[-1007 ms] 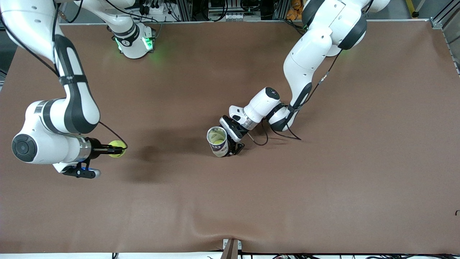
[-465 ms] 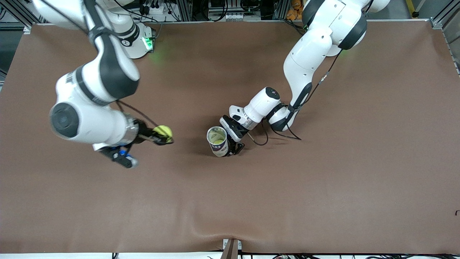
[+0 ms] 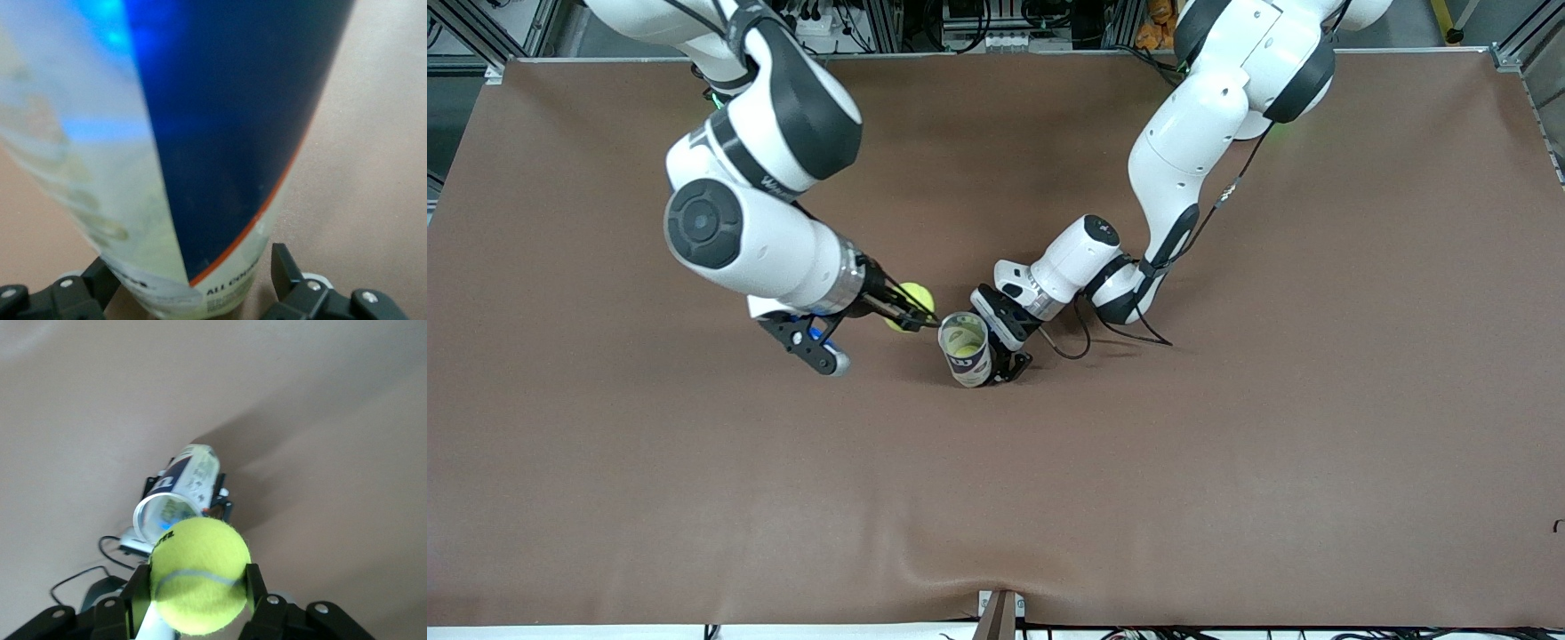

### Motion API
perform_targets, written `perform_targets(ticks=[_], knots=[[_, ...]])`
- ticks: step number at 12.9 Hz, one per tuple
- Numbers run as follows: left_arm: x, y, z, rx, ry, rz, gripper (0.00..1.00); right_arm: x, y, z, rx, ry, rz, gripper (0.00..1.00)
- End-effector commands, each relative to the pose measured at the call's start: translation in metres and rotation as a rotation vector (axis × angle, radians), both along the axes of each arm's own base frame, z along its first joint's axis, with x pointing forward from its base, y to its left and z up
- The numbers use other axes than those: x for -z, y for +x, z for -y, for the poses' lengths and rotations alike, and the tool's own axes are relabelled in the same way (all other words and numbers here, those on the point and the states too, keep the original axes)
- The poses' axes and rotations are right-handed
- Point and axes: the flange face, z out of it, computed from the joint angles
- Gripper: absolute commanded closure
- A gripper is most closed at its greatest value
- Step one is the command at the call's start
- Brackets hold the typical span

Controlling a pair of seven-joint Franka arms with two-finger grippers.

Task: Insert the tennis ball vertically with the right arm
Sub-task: 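Carry the second ball with the right gripper over the tube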

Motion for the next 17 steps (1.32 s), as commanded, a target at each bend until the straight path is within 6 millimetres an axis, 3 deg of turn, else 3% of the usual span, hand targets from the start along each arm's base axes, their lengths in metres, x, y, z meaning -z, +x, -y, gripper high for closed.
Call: perform_targets(ticks=[1, 6, 9, 12, 13, 17], knots=[[-0.009, -0.005, -0.002, 0.016, -0.003, 0.008, 0.04, 0.001, 0.007, -0.011, 0.046, 0.032, 0.014, 1.0], [-0.009, -0.007, 0.0, 0.018, -0.01, 0.001, 0.04, 0.024, 0.007, -0.033, 0.071, 0.037, 0.024, 1.0], [-0.009, -0.007, 0.0, 0.019, -0.009, 0.002, 0.04, 0.04, -0.004, -0.049, 0.041, 0.008, 0.009, 1.0], [-0.01, -0.007, 0.0, 0.018, -0.01, 0.004, 0.04, 0.052, -0.002, -0.048, 0.037, -0.019, 0.008, 1.0], [-0.011, -0.006, 0.001, 0.017, -0.012, 0.005, 0.04, 0.068, 0.0, -0.05, 0.04, -0.029, -0.006, 1.0], [-0.012, -0.002, -0.002, 0.01, -0.014, 0.007, 0.04, 0.083, 0.005, -0.051, 0.043, -0.044, 0.013, 0.99]])
